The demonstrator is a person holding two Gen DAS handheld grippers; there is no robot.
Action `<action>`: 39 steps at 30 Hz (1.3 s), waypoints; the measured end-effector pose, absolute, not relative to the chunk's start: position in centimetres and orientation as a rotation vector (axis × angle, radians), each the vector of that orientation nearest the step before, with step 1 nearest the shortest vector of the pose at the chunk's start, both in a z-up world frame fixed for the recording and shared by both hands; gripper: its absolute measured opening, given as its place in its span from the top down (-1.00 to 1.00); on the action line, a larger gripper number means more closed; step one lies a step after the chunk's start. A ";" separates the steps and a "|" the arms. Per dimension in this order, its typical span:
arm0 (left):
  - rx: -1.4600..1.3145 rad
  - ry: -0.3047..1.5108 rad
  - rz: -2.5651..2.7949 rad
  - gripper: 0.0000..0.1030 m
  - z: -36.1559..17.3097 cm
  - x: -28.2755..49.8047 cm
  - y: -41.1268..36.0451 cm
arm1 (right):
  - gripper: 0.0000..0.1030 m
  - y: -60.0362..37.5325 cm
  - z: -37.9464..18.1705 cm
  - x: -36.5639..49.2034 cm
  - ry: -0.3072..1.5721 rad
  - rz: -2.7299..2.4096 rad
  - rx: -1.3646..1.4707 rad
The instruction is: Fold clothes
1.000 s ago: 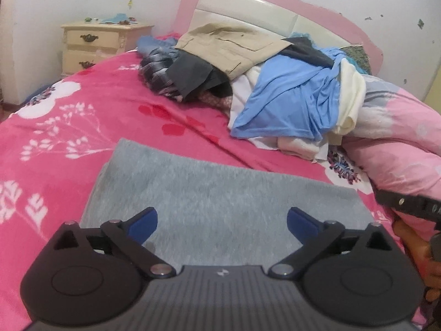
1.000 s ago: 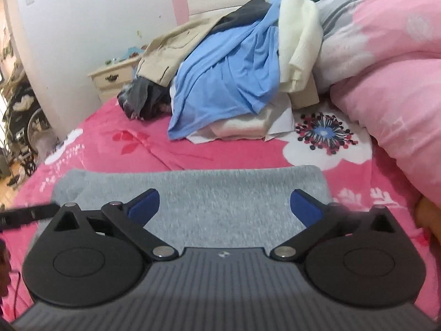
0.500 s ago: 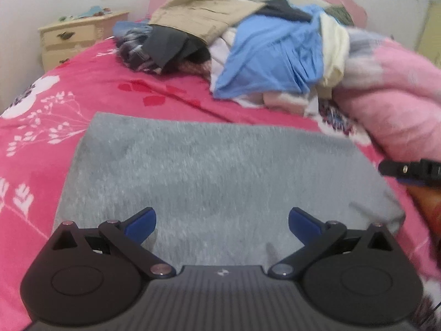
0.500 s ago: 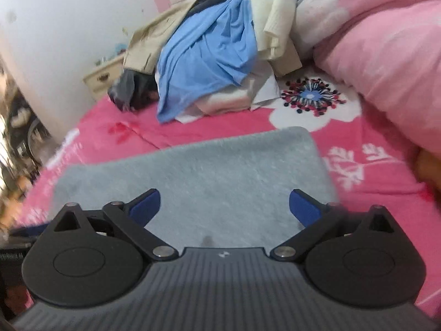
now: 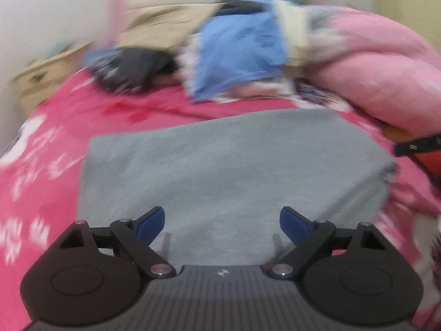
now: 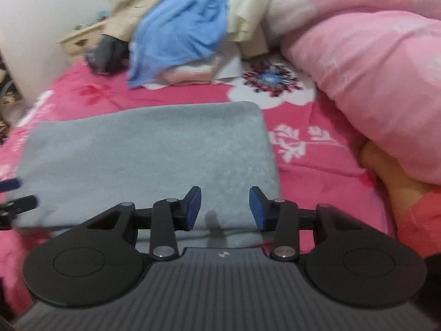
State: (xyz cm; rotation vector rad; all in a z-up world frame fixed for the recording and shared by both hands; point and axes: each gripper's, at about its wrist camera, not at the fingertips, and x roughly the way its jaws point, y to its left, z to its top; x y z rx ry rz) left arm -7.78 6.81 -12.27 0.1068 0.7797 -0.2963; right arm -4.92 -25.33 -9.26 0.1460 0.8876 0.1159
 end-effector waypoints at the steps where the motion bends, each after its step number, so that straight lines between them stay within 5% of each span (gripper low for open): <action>1: 0.137 0.774 -0.336 -0.78 -12.1 -8.0 6.3 | 0.26 -25.2 -9.3 -5.4 0.913 0.151 0.176; 4: 0.241 0.782 -0.450 -0.77 -12.7 -8.6 4.3 | 0.26 -23.3 -10.5 -6.8 0.970 0.221 0.138; 9: 0.360 0.813 -0.573 -0.46 -15.0 -9.1 1.1 | 0.26 -18.8 -12.2 -7.8 1.039 0.339 0.050; 14: 0.386 0.804 -0.560 0.17 -16.5 -8.2 0.0 | 0.27 -16.9 -13.0 -7.8 1.061 0.352 0.017; 19: 0.229 0.836 -0.580 0.53 -16.2 -6.4 2.1 | 0.27 -16.0 -12.5 -8.4 1.011 0.350 -0.057; 30: 0.134 0.877 -0.600 0.53 -16.4 -4.9 3.1 | 0.33 -10.0 -15.8 -10.1 0.835 0.461 -0.672; 32: 0.133 0.878 -0.606 0.48 -16.3 -4.7 3.2 | 0.68 -10.5 -15.1 -9.8 0.841 0.445 -0.628; 39: 0.170 0.839 -0.637 0.18 -15.4 -5.4 3.3 | 0.84 -13.8 -12.8 -7.1 0.914 0.413 -0.243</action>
